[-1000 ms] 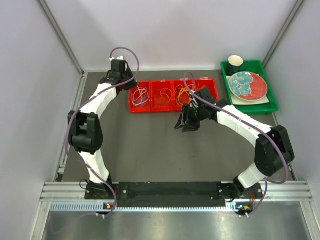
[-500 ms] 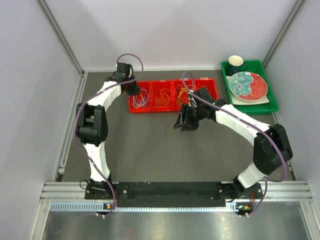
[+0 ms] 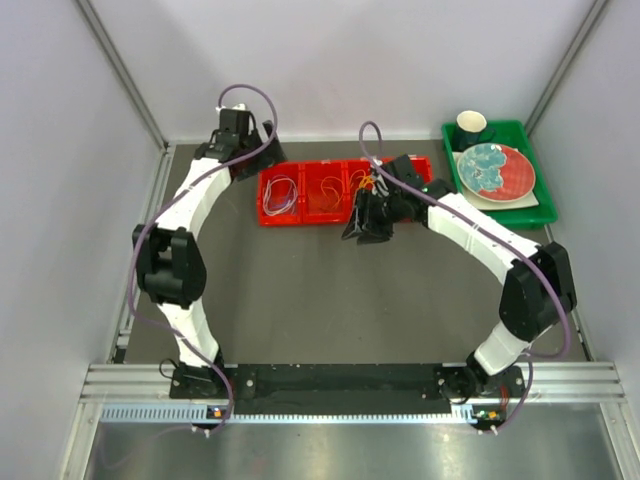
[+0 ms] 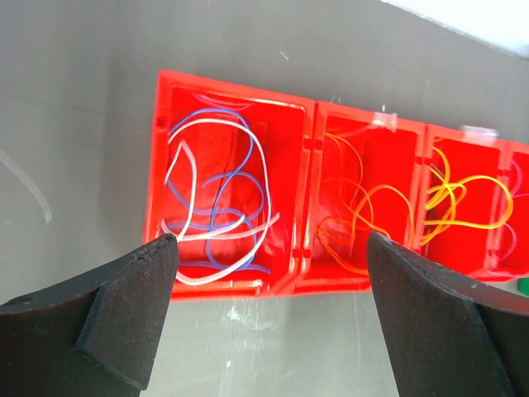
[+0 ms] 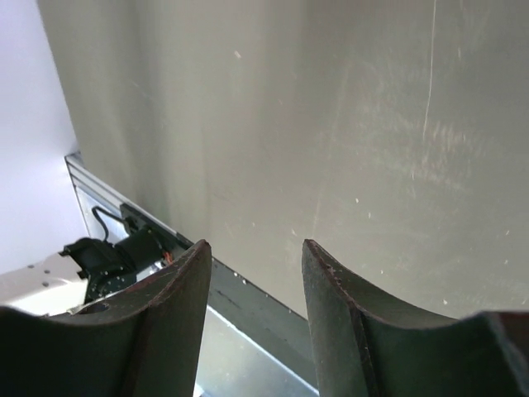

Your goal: Untangle the cables

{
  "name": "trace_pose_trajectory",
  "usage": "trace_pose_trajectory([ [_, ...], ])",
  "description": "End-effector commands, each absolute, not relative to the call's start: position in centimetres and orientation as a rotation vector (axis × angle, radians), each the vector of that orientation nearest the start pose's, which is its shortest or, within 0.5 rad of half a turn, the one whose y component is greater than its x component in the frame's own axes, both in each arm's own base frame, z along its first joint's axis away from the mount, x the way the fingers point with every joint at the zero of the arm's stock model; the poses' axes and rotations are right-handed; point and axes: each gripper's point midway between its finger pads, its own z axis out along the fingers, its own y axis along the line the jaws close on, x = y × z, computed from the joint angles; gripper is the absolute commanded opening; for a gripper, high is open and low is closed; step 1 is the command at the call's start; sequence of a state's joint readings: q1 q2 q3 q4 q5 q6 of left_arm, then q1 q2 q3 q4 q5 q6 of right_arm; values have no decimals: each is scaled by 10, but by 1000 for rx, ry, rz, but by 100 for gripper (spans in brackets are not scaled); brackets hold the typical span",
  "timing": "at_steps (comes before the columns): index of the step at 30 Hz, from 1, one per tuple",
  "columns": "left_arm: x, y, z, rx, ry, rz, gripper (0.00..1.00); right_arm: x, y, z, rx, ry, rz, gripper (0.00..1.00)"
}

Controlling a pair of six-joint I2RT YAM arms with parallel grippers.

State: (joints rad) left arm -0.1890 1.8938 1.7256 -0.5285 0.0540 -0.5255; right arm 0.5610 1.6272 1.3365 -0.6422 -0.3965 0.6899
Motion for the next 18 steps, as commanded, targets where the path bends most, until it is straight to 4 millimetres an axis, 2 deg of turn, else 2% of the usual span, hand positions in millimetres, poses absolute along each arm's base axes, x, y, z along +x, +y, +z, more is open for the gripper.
trace_pose_trajectory([
  [1, 484, -116, 235, -357, 2196, -404, 99, 303, 294, 196, -98, 2610, 907, 48],
  [3, 475, -107, 236, -377, 2182, -363, 98, 308, 295, 208, -113, 2587, 900, 48],
  [4, 469, -104, 227, -383, 2193, -343, 98, 310, 294, 212, -115, 2579, 892, 48],
  [5, 466, -101, 239, -376, 2154, -345, 98, 314, 296, 223, -139, 2550, 892, 48],
  [6, 464, -100, 240, -373, 2143, -339, 97, 317, 296, 229, -149, 2539, 883, 48],
  [7, 459, -96, 233, -380, 2151, -322, 97, 315, 293, 234, -154, 2547, 866, 49],
  [8, 456, -95, 243, -379, 2116, -327, 97, 321, 295, 254, -175, 2506, 871, 50],
  [9, 453, -93, 244, -380, 2106, -322, 97, 324, 296, 263, -191, 2491, 861, 52],
  [10, 448, -91, 235, -386, 2115, -307, 98, 326, 293, 287, -203, 2451, 850, 58],
  [11, 442, -89, 241, -380, 2091, -309, 98, 329, 292, 296, -242, 2418, 829, 72],
  [12, 443, -87, 244, -376, 2056, -307, 99, 330, 291, 305, -252, 2385, 817, 98],
  [13, 435, -83, 224, -379, 2079, -283, 99, 338, 286, 313, -228, 2334, 775, 99],
  [14, 429, -79, 229, -379, 2046, -272, 99, 341, 283, 314, -208, 2315, 754, 99],
  [15, 429, -74, 232, -381, 2006, -260, 99, 343, 275, 323, -179, 2262, 730, 99],
  [16, 419, -69, 211, -389, 2030, -228, 99, 352, 258, 288, -105, 2297, 589, 99],
  [17, 413, -59, 219, -411, 1984, -189, 99, 367, 252, 282, -13, 2239, 544, 99],
  [18, 408, -53, 215, -418, 1973, -160, 99, 375, 227, 274, 94, 2197, 409, 99],
])
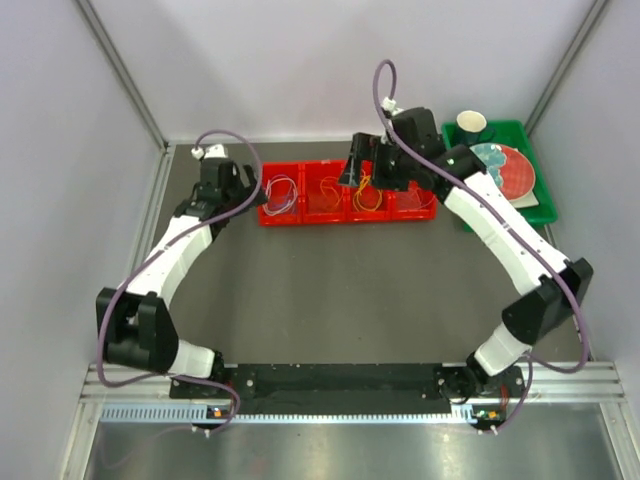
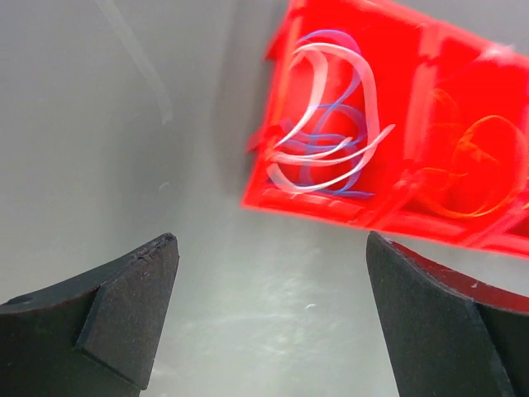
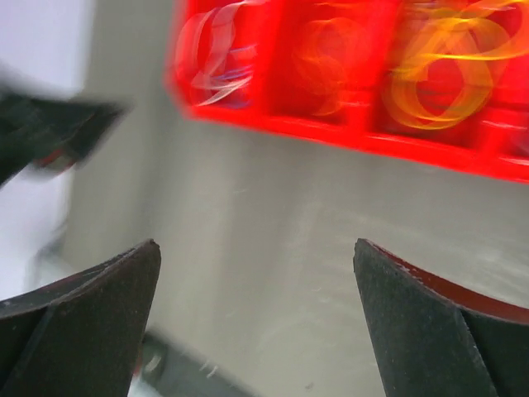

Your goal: Untangle the cables

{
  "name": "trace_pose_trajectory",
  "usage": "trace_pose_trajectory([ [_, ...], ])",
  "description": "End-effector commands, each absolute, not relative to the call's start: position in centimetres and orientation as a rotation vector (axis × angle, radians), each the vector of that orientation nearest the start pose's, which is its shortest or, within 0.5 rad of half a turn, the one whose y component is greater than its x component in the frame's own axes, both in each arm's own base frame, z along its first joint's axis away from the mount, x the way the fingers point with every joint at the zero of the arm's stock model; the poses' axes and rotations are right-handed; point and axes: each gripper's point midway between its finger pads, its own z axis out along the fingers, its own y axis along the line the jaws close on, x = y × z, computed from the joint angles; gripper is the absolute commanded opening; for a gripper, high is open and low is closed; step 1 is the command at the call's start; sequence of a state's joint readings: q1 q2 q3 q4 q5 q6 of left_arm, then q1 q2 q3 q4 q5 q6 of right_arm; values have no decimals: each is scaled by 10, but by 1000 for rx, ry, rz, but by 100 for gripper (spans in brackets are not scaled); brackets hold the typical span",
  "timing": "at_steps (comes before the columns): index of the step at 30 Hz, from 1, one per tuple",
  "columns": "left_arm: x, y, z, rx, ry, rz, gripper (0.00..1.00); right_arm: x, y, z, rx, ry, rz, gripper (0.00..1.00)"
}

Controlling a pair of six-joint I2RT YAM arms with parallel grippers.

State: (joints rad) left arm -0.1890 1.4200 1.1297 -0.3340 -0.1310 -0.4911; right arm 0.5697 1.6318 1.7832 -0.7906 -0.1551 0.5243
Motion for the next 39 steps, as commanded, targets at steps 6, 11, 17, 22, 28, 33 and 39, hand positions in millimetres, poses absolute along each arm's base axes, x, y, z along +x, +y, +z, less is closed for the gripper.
trace_pose_trajectory([
  [6, 363, -16, 159, -425, 1977, 44, 99, 369, 213, 240, -98, 2150, 320, 99],
  [11, 341, 10, 134, -484, 1967, 193, 99, 352, 202, 246, -167, 2039, 342, 96],
  [17, 330, 11, 117, -338, 1899, 187, 99, 330, 205, 227, -271, 1990, 422, 99],
  [22, 326, 30, 118, -341, 1775, 275, 99, 318, 199, 206, -267, 2095, 398, 99],
  [28, 353, 24, 122, -323, 1693, 248, 98, 298, 215, 215, -394, 2042, 542, 99],
  [33, 371, 17, 113, -285, 1681, 230, 95, 290, 202, 218, -386, 2019, 503, 99],
  [39, 392, 1, 98, -150, 1747, 162, 92, 287, 178, 228, -376, 1934, 400, 99],
])
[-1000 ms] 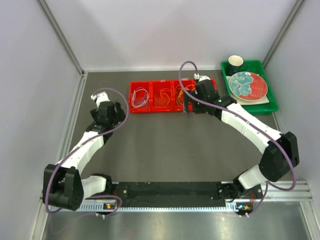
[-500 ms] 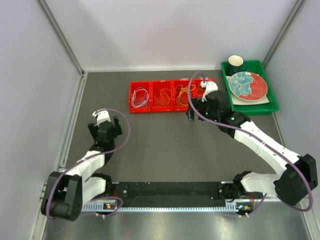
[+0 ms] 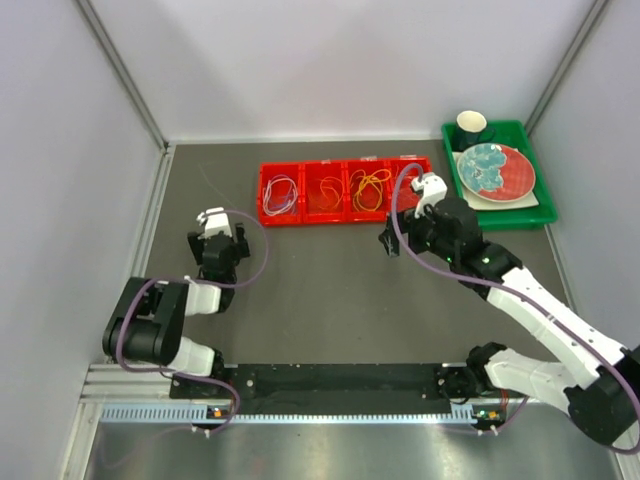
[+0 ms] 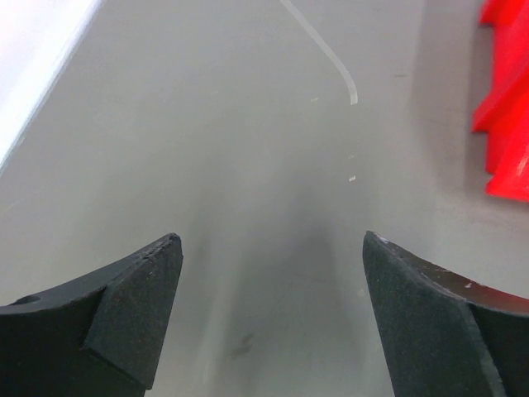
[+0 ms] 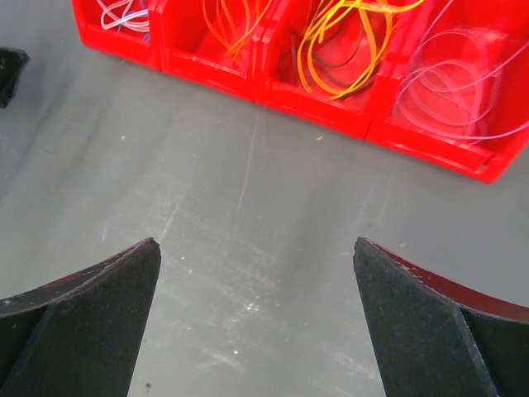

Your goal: Untangle the cables

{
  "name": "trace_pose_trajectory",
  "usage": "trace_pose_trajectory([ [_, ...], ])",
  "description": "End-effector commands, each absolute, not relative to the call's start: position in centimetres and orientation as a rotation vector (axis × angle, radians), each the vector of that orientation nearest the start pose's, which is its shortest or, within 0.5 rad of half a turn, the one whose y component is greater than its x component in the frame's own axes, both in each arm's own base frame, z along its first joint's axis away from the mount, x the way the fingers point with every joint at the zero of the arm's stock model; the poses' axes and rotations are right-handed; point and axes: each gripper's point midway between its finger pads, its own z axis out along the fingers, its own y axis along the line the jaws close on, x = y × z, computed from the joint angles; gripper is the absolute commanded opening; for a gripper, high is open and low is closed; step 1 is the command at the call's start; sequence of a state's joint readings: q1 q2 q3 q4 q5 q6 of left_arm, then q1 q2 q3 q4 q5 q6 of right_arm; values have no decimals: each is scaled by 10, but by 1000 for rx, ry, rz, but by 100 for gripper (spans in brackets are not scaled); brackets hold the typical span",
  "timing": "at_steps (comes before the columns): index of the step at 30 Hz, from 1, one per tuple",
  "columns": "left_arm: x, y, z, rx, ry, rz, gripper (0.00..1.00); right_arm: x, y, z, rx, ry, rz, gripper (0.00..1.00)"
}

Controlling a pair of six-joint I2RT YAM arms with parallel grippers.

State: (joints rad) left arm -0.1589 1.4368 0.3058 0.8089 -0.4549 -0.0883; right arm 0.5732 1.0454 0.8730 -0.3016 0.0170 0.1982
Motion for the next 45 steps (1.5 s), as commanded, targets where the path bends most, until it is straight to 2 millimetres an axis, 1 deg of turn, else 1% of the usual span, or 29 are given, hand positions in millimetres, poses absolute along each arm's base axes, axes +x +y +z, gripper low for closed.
trace_pose_trajectory([
  [1, 393, 1, 98, -132, 1742, 166, 90, 286, 177, 230, -381, 1918, 394, 99],
  [2, 390, 0, 103, -125, 1687, 146, 91, 285, 173, 235, -370, 1892, 388, 99],
  [3, 388, 5, 94, -131, 1683, 147, 93, 285, 171, 232, -370, 1884, 380, 99],
  [4, 386, 9, 93, -147, 1659, 145, 95, 286, 172, 236, -359, 1860, 386, 99],
  [5, 385, 15, 87, -182, 1669, 151, 95, 285, 172, 239, -357, 1840, 392, 99],
  [6, 387, 16, 86, -181, 1676, 153, 97, 285, 171, 234, -358, 1840, 391, 99],
  [8, 389, 13, 85, -178, 1692, 112, 99, 285, 173, 237, -363, 1812, 405, 99],
  [10, 390, 15, 87, -174, 1678, 121, 99, 286, 173, 230, -360, 1817, 400, 99],
  [14, 388, 15, 87, -173, 1676, 122, 99, 300, 157, 213, -263, 1805, 306, 99],
  [16, 389, 15, 87, -174, 1678, 124, 99, 304, 153, 201, -299, 1805, 247, 99],
  [19, 389, 15, 87, -174, 1678, 124, 99, 312, 132, 179, -215, 1829, 120, 99],
  [23, 389, 15, 87, -173, 1678, 123, 99, 319, 116, 156, -206, 1842, 67, 99],
  [25, 389, 15, 86, -173, 1679, 123, 99, 330, 105, 160, -194, 1796, 80, 99],
  [26, 389, 15, 86, -174, 1681, 124, 99, 331, 98, 152, -183, 1794, 84, 99],
  [27, 390, 14, 87, -172, 1676, 121, 99, 338, 96, 166, -159, 1718, 109, 99],
  [28, 389, 15, 87, -174, 1678, 124, 99, 339, 95, 160, -163, 1723, 127, 99],
  [29, 389, 15, 87, -173, 1678, 123, 99, 344, 83, 159, -150, 1729, 121, 99],
  [30, 389, 15, 87, -173, 1678, 123, 99, 346, 82, 158, -214, 1713, 91, 99],
  [31, 389, 15, 87, -173, 1678, 123, 99, 351, 82, 168, -229, 1654, 84, 99],
  [33, 389, 15, 86, -174, 1679, 124, 99, 354, 72, 161, -244, 1651, 56, 99],
  [36, 389, 15, 87, -173, 1678, 123, 99, 357, 54, 154, -194, 1679, 46, 99],
  [37, 389, 15, 87, -173, 1678, 123, 99, 357, 53, 152, -210, 1688, 49, 99],
  [39, 389, 15, 86, -173, 1679, 123, 99, 358, 38, 152, -200, 1656, 16, 99],
  [40, 389, 15, 87, -173, 1678, 123, 99, 352, 34, 140, -204, 1661, 45, 99],
  [41, 389, 15, 86, -173, 1679, 123, 99, 354, 28, 150, -184, 1602, 54, 99],
  [42, 389, 15, 87, -174, 1678, 124, 99, 355, 9, 143, -103, 1615, 64, 99],
  [43, 389, 15, 86, -172, 1681, 123, 99, 347, 12, 131, -113, 1619, 105, 99],
  [44, 389, 14, 87, -172, 1676, 121, 99, 348, 9, 139, -100, 1569, 88, 99],
  [45, 389, 15, 86, -173, 1679, 123, 99, 347, 7, 131, -93, 1582, 84, 99],
])
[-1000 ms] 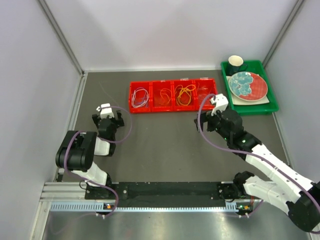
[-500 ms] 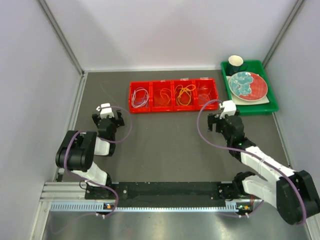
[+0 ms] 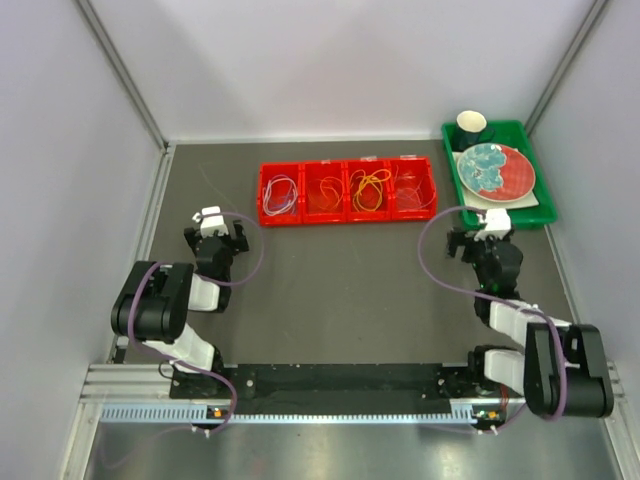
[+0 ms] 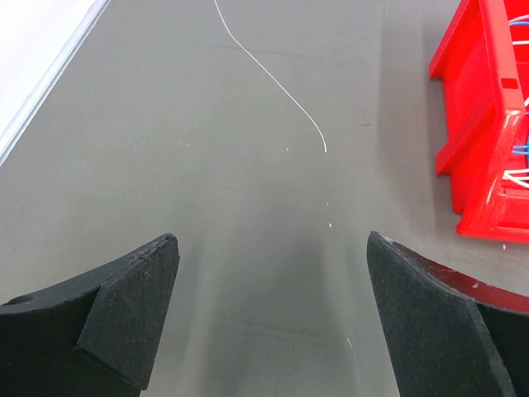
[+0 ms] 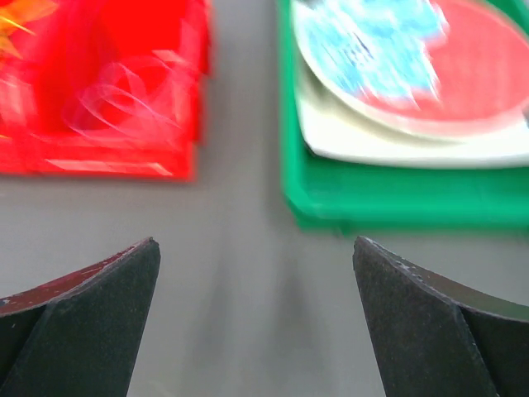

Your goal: Untangle the cables

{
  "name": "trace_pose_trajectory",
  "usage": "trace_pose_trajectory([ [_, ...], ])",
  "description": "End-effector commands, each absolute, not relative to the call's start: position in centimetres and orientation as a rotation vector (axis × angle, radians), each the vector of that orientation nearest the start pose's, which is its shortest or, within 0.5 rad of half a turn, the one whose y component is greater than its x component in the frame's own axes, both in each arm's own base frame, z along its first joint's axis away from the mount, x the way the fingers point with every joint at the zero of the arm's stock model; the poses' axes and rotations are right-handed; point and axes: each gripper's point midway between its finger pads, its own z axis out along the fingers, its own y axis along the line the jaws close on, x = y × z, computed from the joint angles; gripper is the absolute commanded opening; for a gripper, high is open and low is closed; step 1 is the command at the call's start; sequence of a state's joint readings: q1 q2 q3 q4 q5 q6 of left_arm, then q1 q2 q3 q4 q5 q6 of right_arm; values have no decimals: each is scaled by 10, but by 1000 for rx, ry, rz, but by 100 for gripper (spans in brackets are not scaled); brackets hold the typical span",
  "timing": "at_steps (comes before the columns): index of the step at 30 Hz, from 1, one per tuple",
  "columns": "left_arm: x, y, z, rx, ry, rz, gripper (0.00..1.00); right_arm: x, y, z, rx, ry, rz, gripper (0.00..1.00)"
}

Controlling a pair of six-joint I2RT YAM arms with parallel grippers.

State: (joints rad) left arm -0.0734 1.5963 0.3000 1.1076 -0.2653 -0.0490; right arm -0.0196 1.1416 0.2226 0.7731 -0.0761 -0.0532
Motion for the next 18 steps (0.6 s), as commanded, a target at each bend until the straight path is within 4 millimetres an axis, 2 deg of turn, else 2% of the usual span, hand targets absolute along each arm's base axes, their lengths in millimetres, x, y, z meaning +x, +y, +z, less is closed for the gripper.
trace_pose_trajectory([
  [1, 389, 15, 87, -173, 1678, 123, 99, 344, 13, 123, -120, 1582, 111, 99],
  [2, 389, 15, 86, -174, 1679, 124, 99, 344, 19, 121, -173, 1572, 121, 99],
  [3, 389, 15, 86, -174, 1681, 124, 99, 347, 23, 137, -198, 1485, 129, 99],
  [6, 389, 15, 86, -173, 1679, 123, 99, 359, 13, 121, -144, 1595, 141, 99],
  [9, 389, 15, 87, -173, 1679, 123, 99, 358, 14, 115, -132, 1618, 154, 99],
  [10, 389, 15, 86, -174, 1679, 124, 99, 358, 14, 121, -132, 1588, 150, 99],
  [18, 389, 15, 87, -173, 1678, 123, 99, 358, 19, 118, -146, 1596, 161, 99],
])
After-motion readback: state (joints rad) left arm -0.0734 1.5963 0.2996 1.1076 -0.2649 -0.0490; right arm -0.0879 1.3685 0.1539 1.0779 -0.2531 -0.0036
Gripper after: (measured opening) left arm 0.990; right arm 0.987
